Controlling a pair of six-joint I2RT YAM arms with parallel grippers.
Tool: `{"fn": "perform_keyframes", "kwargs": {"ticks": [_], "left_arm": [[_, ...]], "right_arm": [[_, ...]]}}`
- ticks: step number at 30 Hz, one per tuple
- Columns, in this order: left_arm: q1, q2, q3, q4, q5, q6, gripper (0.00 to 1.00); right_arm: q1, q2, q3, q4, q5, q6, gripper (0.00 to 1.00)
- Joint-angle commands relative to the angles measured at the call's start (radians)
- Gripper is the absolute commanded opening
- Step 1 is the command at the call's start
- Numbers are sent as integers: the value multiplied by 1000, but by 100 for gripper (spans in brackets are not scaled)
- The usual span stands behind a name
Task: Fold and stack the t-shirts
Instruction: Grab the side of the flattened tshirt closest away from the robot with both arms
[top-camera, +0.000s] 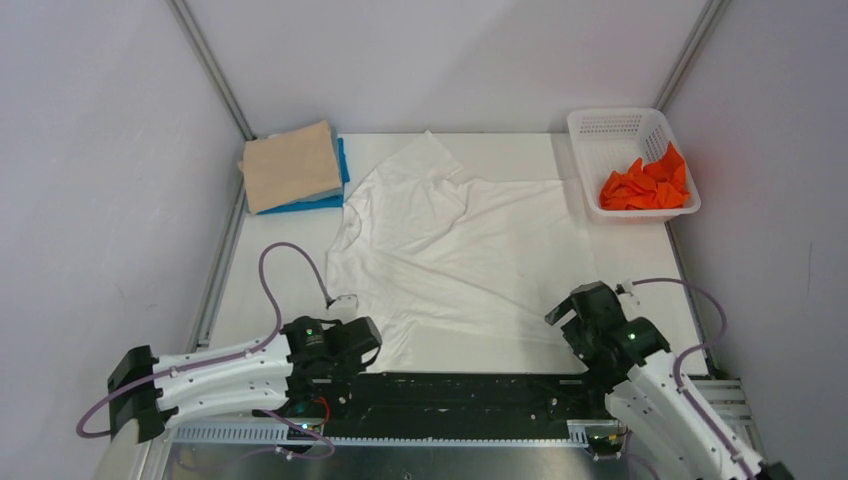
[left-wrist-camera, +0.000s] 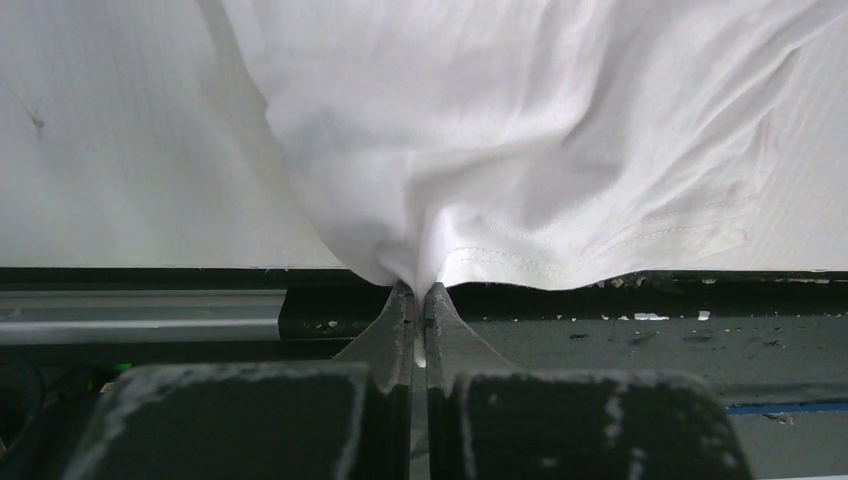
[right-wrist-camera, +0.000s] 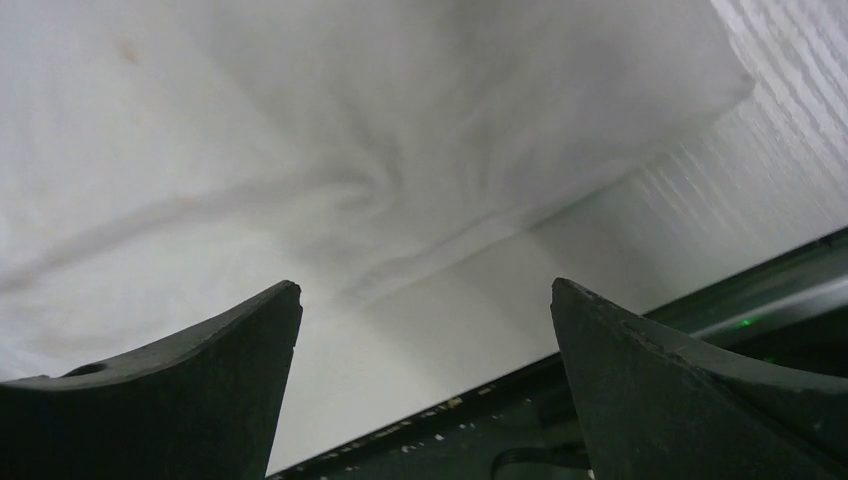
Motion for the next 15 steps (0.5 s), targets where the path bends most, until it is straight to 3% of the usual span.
{"fn": "perform_keyframes", "kwargs": {"ticks": [1, 7, 15], "left_arm": [[-5, -27, 36, 8, -59, 36, 0], [-6, -96, 51, 11, -93, 63, 0], [-5, -126, 81, 20, -148, 83, 0]], "right_arm": [[128, 93, 12, -45, 154, 221, 99], [156, 90, -47, 4, 197, 319, 99], [50, 8, -110, 25, 230, 298, 99]]}}
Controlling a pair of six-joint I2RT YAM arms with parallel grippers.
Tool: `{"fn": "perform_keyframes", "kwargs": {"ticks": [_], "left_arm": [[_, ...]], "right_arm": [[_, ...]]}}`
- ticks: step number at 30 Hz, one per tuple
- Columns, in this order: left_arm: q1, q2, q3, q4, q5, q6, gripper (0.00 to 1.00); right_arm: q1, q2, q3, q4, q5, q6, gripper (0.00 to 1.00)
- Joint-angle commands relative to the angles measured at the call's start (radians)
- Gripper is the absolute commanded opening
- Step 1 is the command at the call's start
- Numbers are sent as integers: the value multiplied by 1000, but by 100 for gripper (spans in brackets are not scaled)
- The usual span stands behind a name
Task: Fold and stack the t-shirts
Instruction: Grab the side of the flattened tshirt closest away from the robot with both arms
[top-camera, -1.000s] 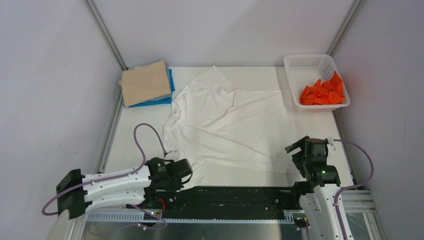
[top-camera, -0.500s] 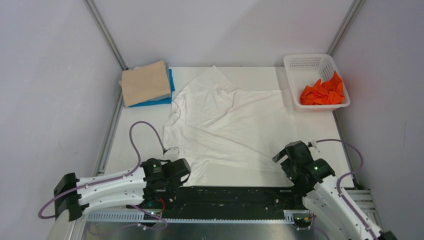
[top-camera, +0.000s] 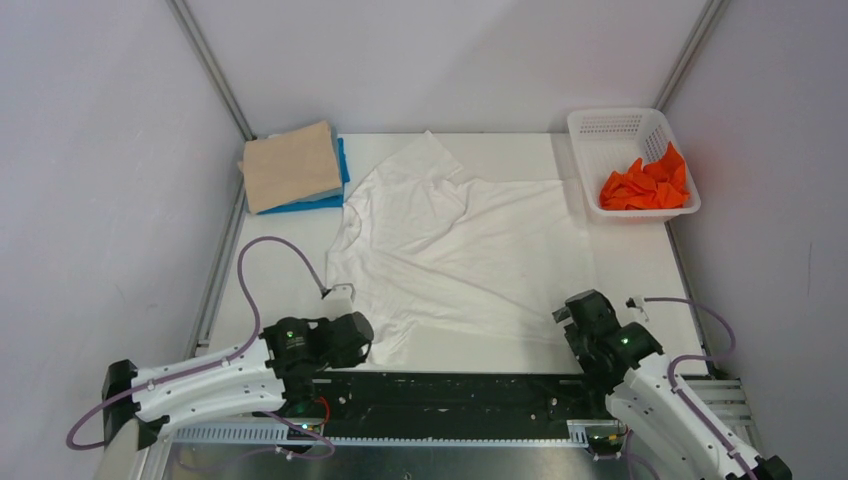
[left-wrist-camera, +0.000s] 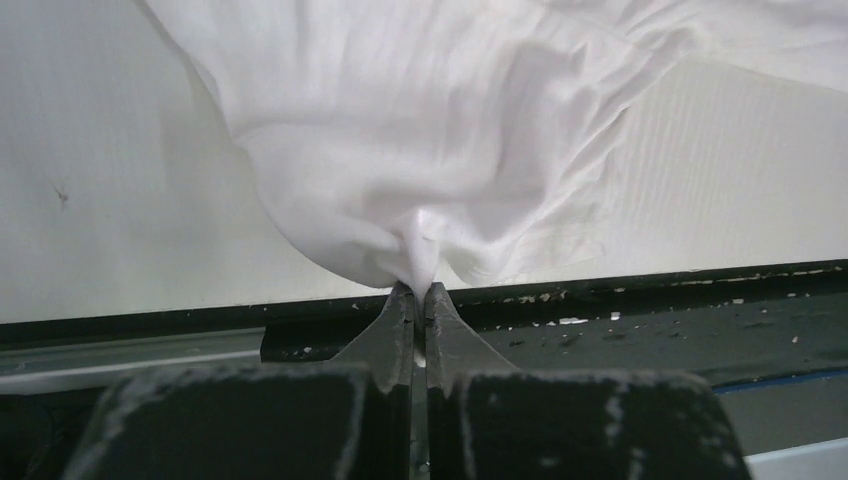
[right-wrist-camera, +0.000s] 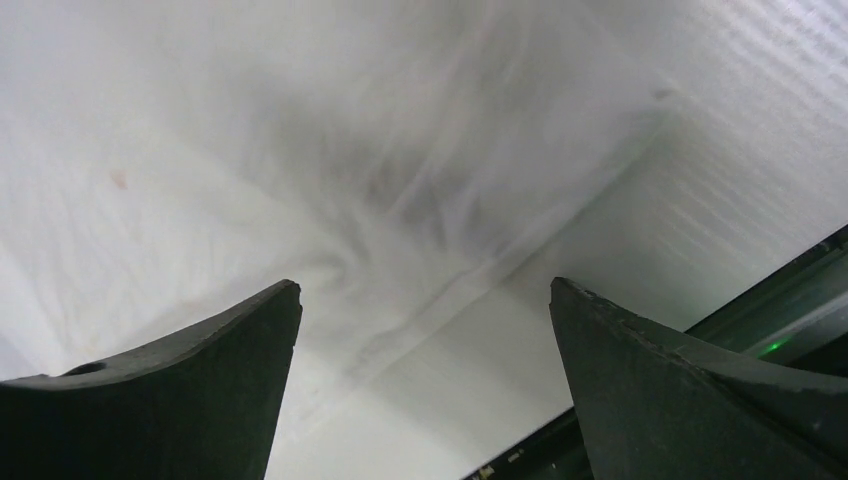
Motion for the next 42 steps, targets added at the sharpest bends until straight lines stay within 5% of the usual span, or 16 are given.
{"fn": "perform_keyframes", "kwargs": {"ticks": [1, 6, 13, 17, 22, 33, 42], "left_arm": [[-4, -1, 47, 15, -64, 33, 0], [4, 3, 71, 13, -88, 49, 0], [45, 4, 99, 13, -100, 75, 0], [78, 1, 103, 14, -82, 78, 0], [90, -5, 109, 13, -59, 79, 0], [80, -87, 69, -6, 220, 44, 0], [-77, -189, 29, -32, 253, -150, 0]], "right_arm": [[-77, -17, -28, 15, 76, -15, 100], [-232, 8, -40, 104, 34, -141, 97], [-401, 64, -137, 303, -127, -302, 77], [-417, 70, -144, 316, -145, -316, 52], [-415, -6, -147, 299, -170, -341, 1], [-415, -103, 83, 32, -225, -456, 0], [-401, -273, 185, -202, -291, -453, 0]]}}
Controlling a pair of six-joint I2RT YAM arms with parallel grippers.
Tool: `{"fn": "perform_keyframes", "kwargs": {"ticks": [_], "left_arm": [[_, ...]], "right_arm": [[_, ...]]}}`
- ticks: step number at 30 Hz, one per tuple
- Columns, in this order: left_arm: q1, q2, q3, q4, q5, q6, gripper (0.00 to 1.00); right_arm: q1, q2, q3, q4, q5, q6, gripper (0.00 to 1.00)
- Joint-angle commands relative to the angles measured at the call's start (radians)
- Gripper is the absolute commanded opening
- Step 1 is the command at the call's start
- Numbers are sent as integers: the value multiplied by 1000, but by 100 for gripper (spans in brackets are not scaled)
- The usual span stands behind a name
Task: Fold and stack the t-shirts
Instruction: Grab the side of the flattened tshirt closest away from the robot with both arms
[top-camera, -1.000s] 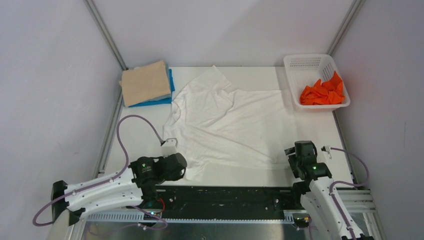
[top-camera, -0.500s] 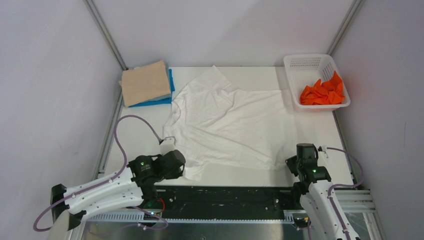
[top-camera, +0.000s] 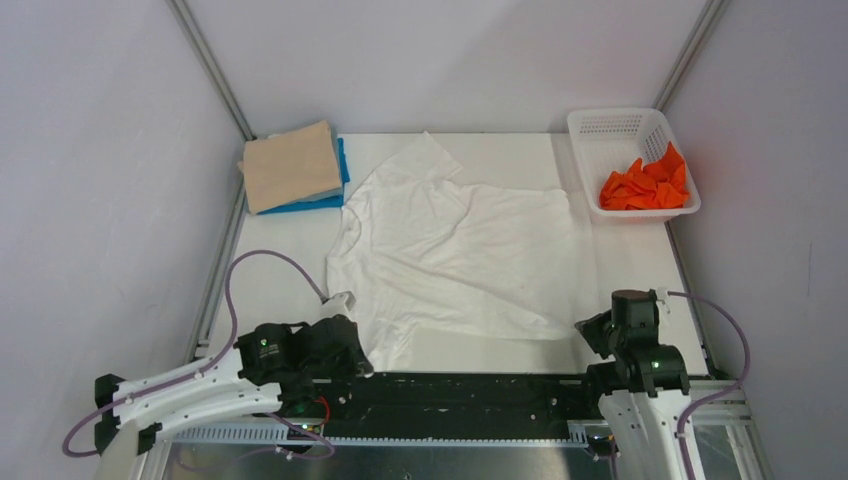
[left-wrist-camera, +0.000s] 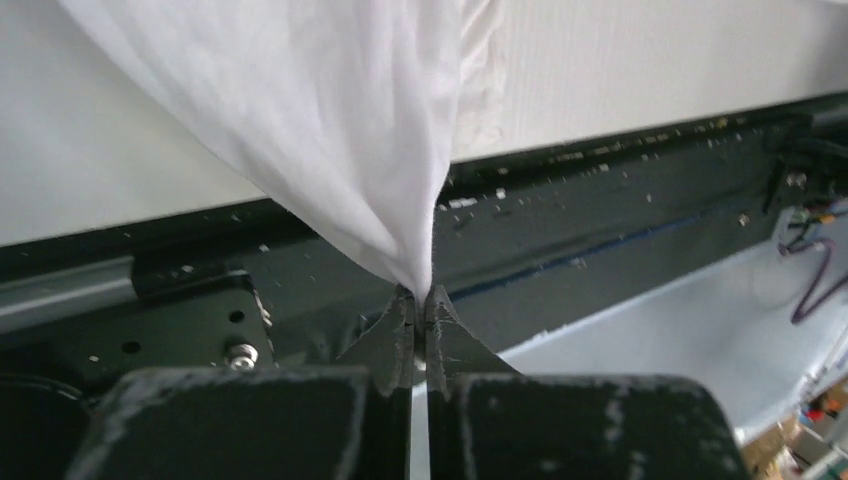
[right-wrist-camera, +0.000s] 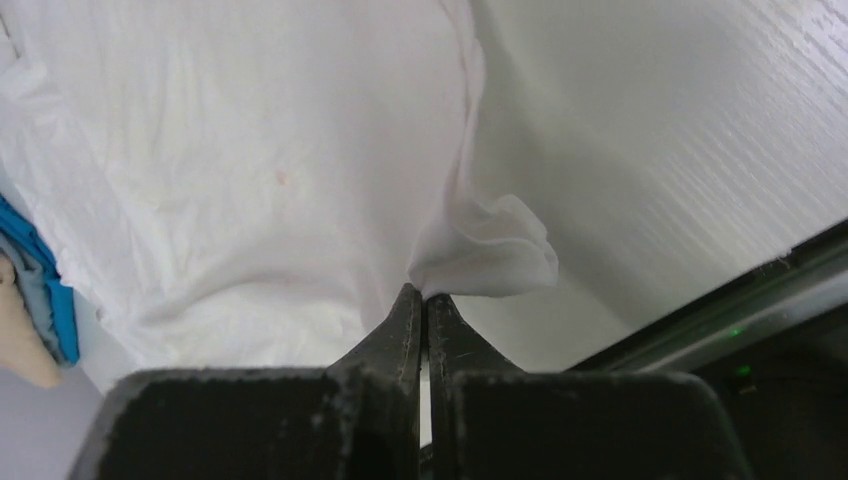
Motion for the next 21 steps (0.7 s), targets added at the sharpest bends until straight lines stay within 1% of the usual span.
{"fn": "perform_keyframes", "kwargs": {"ticks": [1, 5, 6, 7, 8, 10, 12, 14, 15, 17, 19, 20, 21], "left_arm": [[-96, -20, 7, -8, 25, -137, 0], [-227, 7, 32, -12, -16, -227, 0], [-275, 17, 44, -13, -44, -242, 0], [-300, 28, 49, -16, -75, -275, 0], [-333, 33, 52, -16, -86, -290, 0], [-351, 55, 49, -18, -110, -315, 0], [-352, 78, 57, -14, -149, -317, 0], [-351, 99, 92, -16, -221, -289, 0], [-350, 104, 103, -16, -281, -272, 0], [-325, 98, 129, -14, -349, -241, 0], [-233, 88, 143, -2, -367, -185, 0], [-204, 81, 143, 23, -368, -138, 0], [-147, 79, 140, 40, -358, -108, 0]], "right_arm": [[25, -90, 61, -132, -29, -7, 0], [152, -108, 67, -168, 37, 86, 0], [191, -107, 69, -179, 46, 117, 0], [216, -108, 70, -185, 63, 129, 0], [223, -111, 71, -193, 67, 140, 0], [230, -118, 72, -195, 71, 145, 0], [229, -122, 72, -190, 78, 144, 0], [226, -113, 70, -177, 95, 141, 1], [222, -108, 69, -165, 101, 139, 1], [221, -79, 64, -142, 123, 125, 0], [220, -31, 63, -116, 154, 105, 0], [220, 6, 63, -107, 171, 92, 0], [216, 44, 61, -84, 171, 90, 0]]}}
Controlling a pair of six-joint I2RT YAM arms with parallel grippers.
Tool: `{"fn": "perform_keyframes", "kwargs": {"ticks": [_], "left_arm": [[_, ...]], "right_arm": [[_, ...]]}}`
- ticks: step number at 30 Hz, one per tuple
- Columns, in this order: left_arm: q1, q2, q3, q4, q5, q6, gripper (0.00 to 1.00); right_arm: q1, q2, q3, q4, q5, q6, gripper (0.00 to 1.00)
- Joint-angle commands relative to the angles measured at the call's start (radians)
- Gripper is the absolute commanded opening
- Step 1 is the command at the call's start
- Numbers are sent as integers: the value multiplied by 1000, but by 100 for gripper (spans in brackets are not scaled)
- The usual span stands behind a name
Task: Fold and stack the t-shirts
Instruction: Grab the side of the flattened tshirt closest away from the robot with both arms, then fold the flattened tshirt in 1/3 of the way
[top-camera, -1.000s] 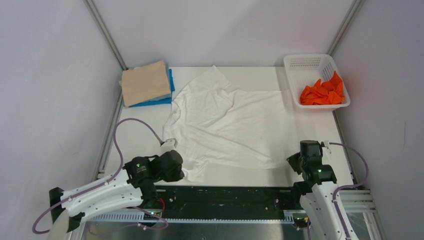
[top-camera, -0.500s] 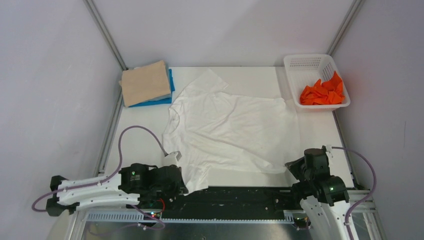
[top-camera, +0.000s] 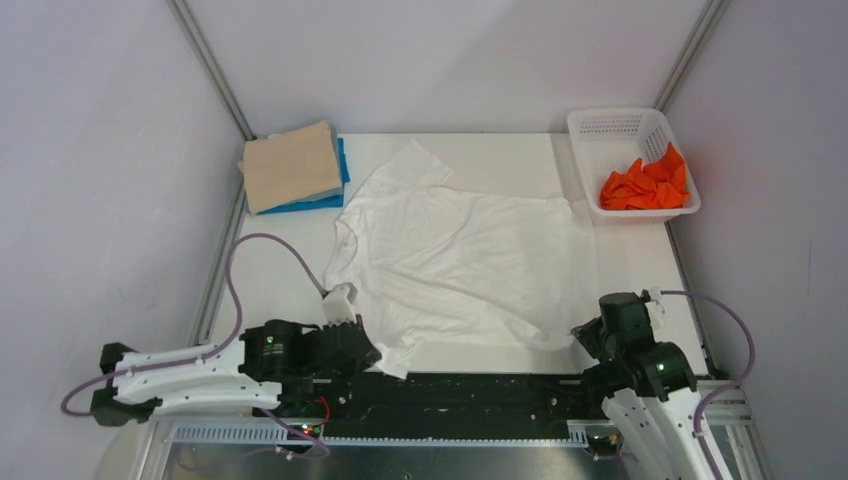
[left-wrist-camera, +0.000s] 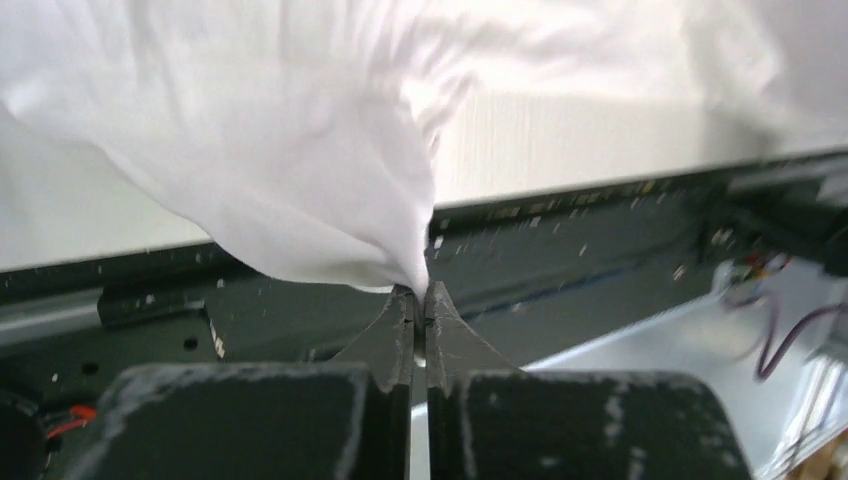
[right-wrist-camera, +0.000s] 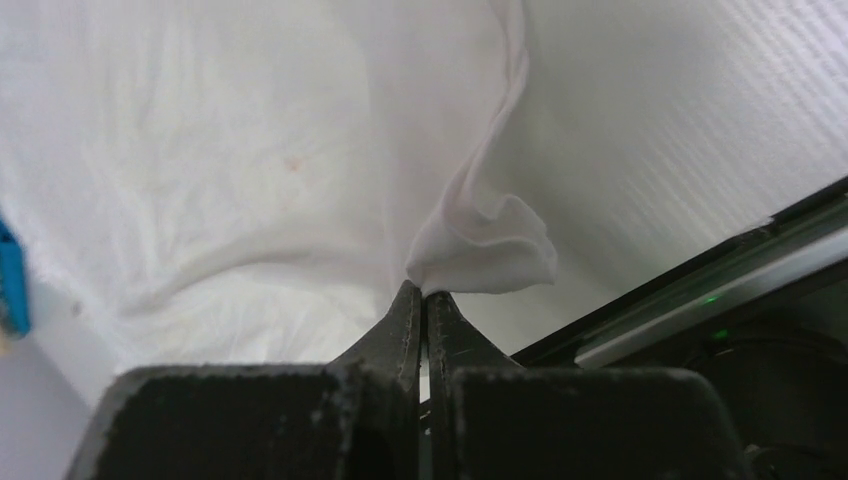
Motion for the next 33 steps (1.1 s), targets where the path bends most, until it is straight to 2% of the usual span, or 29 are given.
{"fn": "perform_keyframes", "kwargs": {"ticks": [1, 6, 12, 17, 25, 33], "left_arm": [[153, -20, 36, 97, -90, 166, 0], [342, 27, 80, 167, -65, 318, 0], [577, 78, 131, 252, -16, 466, 0], [732, 145, 157, 321, 58, 535, 0], [869, 259, 263, 376, 47, 628, 0], [939, 505, 398, 446, 54, 714, 0]], "right_arm": [[-15, 120, 19, 42, 68, -46, 0], [-47, 256, 21, 151, 76, -91, 2], [-152, 397, 85, 219, 62, -214, 2], [-191, 494, 113, 305, 6, -281, 1], [-192, 665, 197, 386, -38, -345, 2], [-206, 816, 270, 439, -26, -377, 5]]}}
